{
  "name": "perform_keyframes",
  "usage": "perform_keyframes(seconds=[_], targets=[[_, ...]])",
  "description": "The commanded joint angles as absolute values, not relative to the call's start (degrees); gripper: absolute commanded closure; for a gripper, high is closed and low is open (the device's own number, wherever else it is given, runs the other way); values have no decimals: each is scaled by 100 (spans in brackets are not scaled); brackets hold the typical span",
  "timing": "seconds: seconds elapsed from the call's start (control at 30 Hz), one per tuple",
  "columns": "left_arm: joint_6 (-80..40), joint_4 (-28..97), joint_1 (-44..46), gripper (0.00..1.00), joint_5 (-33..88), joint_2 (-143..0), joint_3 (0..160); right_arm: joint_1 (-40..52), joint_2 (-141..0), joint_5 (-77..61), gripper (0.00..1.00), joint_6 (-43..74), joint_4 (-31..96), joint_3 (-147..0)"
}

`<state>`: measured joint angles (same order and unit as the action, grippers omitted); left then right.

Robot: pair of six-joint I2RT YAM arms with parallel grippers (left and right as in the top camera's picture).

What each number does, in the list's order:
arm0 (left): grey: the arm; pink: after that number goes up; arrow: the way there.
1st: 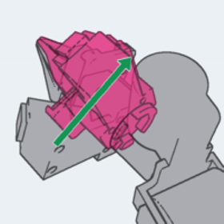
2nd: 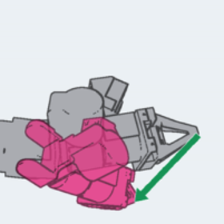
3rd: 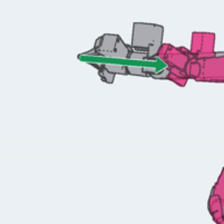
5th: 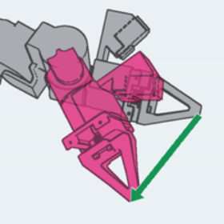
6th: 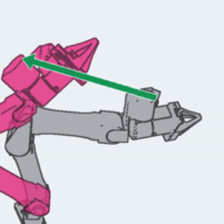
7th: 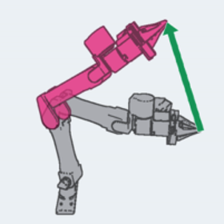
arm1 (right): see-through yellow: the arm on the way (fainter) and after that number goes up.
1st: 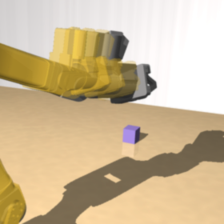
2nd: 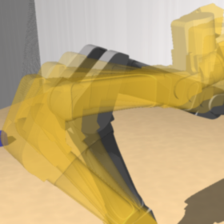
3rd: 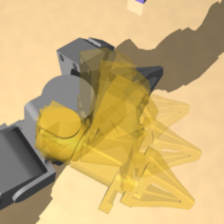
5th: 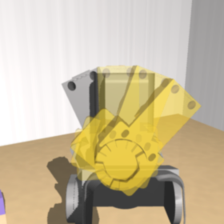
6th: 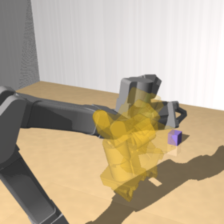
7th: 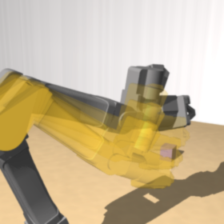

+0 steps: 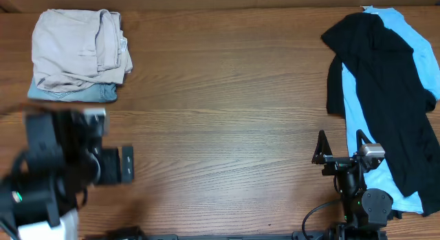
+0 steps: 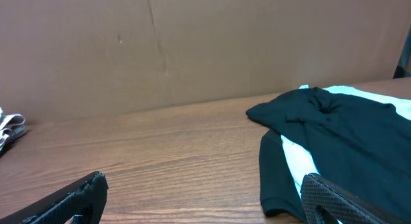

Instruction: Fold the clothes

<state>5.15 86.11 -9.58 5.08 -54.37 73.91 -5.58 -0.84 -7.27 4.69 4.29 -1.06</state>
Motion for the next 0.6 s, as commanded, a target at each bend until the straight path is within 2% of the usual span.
perform_keyframes(seconds=[0.0, 0.27, 0.57], targets=[[110, 8040, -1022, 0, 390, -4530, 6598, -576, -16, -762, 0, 467, 395, -47], [78, 5295, -1007, 0, 617, -2989, 5085, -576, -16, -762, 0, 467, 395, -47], [60, 2263, -650, 0, 751, -1256, 2401, -576, -16, -762, 0, 467, 395, -47]])
